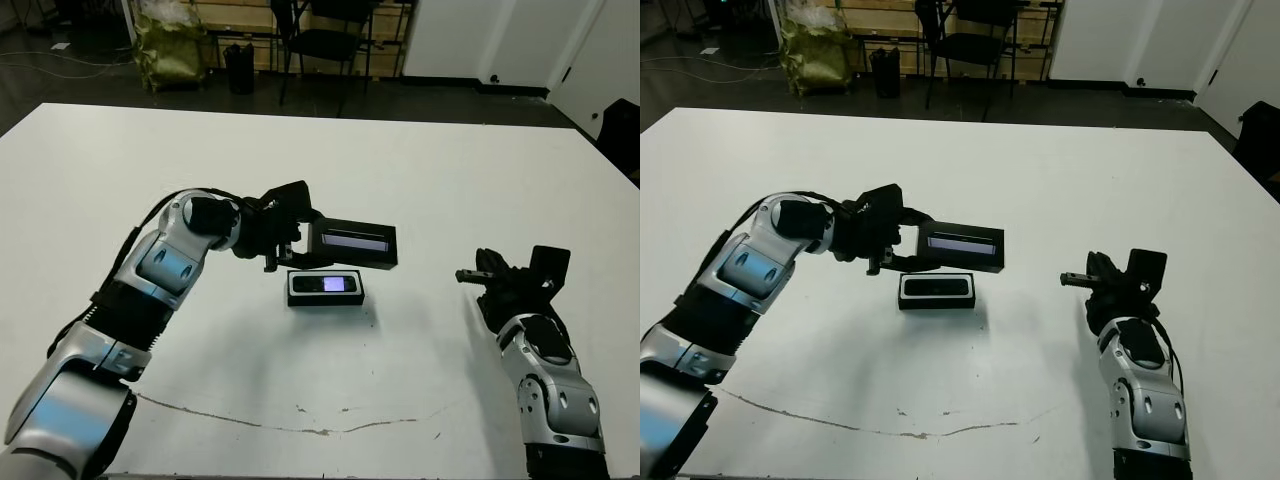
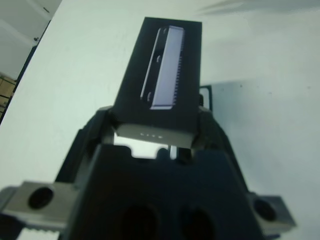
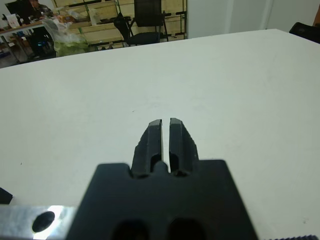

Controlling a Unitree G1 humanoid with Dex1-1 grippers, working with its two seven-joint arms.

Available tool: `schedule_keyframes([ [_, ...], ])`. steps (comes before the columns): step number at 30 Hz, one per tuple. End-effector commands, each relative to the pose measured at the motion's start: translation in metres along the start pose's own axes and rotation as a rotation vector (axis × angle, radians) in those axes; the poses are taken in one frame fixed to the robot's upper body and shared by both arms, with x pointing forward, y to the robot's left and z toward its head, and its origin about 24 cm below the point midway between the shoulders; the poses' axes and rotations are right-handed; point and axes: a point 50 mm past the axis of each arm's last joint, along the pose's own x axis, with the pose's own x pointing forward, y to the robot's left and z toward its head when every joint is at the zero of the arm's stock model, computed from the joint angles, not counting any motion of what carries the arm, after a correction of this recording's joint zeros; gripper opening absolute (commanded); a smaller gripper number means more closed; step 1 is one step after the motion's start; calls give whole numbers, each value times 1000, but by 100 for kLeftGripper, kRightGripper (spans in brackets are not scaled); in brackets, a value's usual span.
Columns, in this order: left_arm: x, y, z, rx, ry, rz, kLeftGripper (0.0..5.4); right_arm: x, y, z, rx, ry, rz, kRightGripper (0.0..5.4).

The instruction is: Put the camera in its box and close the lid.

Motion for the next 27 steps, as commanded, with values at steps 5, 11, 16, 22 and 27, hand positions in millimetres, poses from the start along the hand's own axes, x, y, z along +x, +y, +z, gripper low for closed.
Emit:
schedule_keyframes([
  [5,-4,7,-2,5,86,-40,243,-1,1,0,-3,7,-8,0],
  [11,-1,7,-4,2,104,-68,243,-4,3,5,-32,-26,7,0],
  [16,1,7,-4,-22,117,-93,243,-4,2,4,-32,-26,16,0],
  [22,4,7,-3,-63,128,-115,243,-2,1,0,10,0,-7,0],
  [27,6,5,-1,-71,148,-125,243,-1,-1,-3,7,23,-19,0],
])
